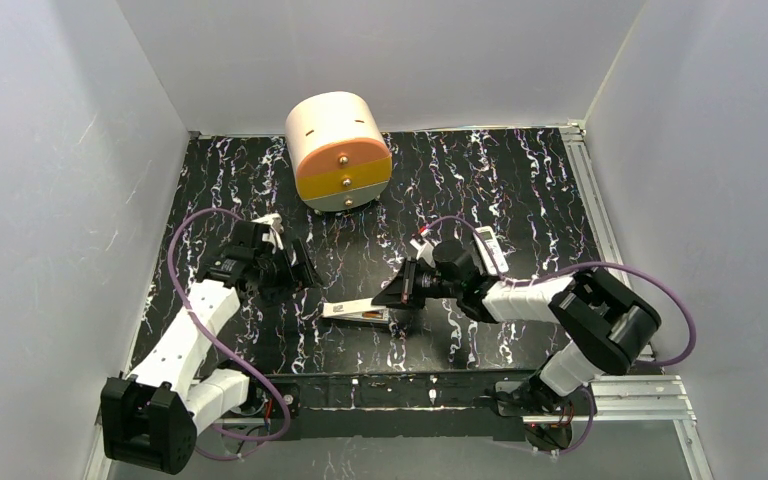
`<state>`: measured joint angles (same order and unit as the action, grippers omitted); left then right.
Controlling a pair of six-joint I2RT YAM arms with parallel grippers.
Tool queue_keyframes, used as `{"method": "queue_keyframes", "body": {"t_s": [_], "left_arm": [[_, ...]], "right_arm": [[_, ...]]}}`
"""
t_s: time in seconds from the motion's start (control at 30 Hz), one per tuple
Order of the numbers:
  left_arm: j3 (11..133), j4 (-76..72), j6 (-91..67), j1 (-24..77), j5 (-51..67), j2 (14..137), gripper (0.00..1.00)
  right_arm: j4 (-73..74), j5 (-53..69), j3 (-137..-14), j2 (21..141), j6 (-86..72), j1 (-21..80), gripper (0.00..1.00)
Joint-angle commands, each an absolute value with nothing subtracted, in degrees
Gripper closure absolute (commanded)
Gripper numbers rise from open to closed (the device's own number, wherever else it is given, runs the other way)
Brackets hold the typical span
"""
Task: Load the batteries into the remote control
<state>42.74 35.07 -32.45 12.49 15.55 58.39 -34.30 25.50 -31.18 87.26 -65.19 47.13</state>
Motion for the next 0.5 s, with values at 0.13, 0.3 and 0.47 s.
{"method": "queue_keyframes", "body": {"t_s": [0.13,0.3,0.47], "left_arm": [[38.40,34.61,-35.32,12.30,16.65,57.02,0.22],[36.26,32.43,-36.14,12.30,18.17,58.04,0.23],[35.22,30.64,-36.68,12.30,19.51,58.95,0.28]], "right_arm": [[-41.83,21.89,-33.35,91.39,-67.81,48.86,0.99],[-41.75,20.17,-31.79,91.38,-67.99,49.06,0.99],[-40.59,19.48,-31.08,92.05,-67.82,49.09,0.99]]}}
